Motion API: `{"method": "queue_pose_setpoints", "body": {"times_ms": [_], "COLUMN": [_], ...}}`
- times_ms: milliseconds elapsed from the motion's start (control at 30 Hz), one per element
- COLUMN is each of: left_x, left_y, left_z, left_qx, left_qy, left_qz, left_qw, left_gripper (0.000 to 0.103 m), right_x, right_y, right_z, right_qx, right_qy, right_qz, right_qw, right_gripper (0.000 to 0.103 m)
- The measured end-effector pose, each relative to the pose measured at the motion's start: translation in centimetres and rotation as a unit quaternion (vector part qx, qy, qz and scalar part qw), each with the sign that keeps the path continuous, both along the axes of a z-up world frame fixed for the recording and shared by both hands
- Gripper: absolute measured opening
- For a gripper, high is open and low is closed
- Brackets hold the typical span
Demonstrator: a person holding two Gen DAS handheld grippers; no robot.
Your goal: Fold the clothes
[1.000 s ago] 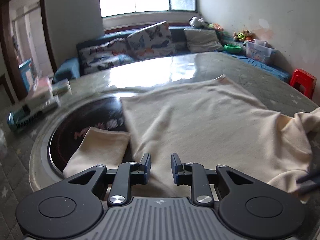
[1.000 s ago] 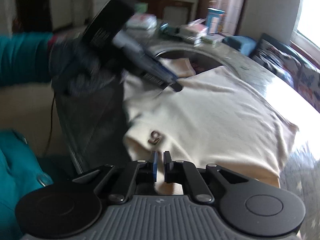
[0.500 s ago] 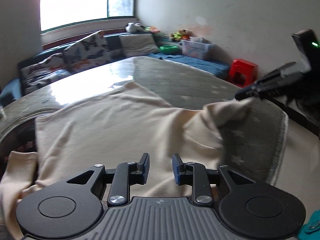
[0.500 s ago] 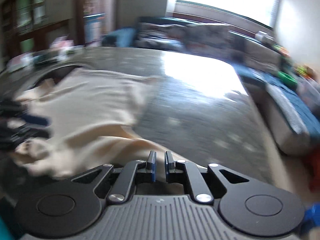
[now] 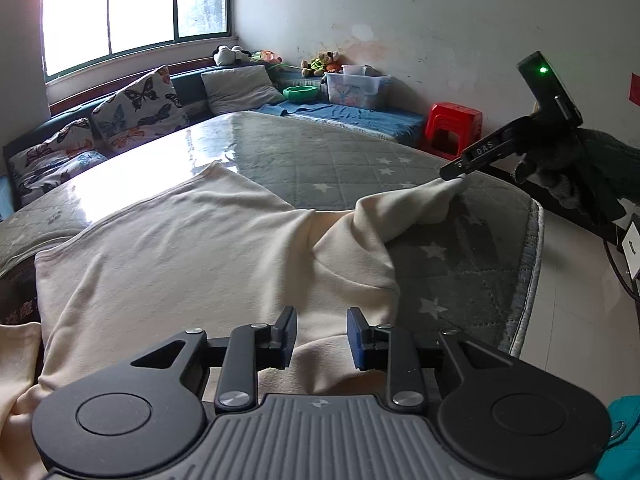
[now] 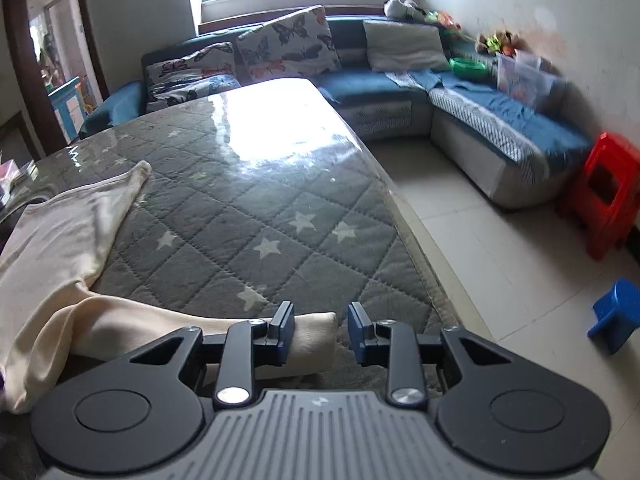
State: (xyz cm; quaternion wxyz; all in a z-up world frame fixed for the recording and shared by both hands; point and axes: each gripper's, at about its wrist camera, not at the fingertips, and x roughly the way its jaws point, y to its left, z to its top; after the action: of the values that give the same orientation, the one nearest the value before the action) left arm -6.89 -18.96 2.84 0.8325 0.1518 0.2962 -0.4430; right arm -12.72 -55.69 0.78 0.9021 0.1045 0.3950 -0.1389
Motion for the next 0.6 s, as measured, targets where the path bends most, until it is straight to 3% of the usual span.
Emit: {"method": "queue_pose_setpoints", "body": {"times_ms": [100, 133, 233, 400, 600], "left_x": [-0.1, -0.1, -0.2, -0.4, -0.6], "left_y": [-0.2, -0.3, -0.6, -1.0, -1.1], "left_z": [-0.1, -0.2, -0.4, -0.7, -1.2], "left_qx": [0.001, 0.002, 0.004, 0.007, 0.01], "left_qy": [0.002, 0.002, 0.004, 0.007, 0.01], "left_qz": [-0.005, -0.007, -0.013, -0.02, -0.028], "left_qw": [1.0, 1.0, 0.9999, 0.9997, 0.9995], "left_gripper": [0.03, 0.03, 0.03, 0.03, 0.03], "right_x": [0.0, 0.0, 0.2, 1.7, 2.1], "right_y": [0.1, 0.2, 0.7, 2.0, 3.3], "right_z": [-0.1, 0.0, 0.8, 4.4, 10.0], "right_qx": [0.013, 0.012, 0.0, -0.053, -0.12], "right_qy": [-0.003, -0.003, -0.008, -0.054, -0.176], "right_qz": [0.007, 0.013, 0.027, 0.06, 0.083], "right_qw": [1.0, 1.0, 1.0, 0.995, 0.974], "right_gripper": [0.027, 0.016, 0.004, 0.002, 0.001]}}
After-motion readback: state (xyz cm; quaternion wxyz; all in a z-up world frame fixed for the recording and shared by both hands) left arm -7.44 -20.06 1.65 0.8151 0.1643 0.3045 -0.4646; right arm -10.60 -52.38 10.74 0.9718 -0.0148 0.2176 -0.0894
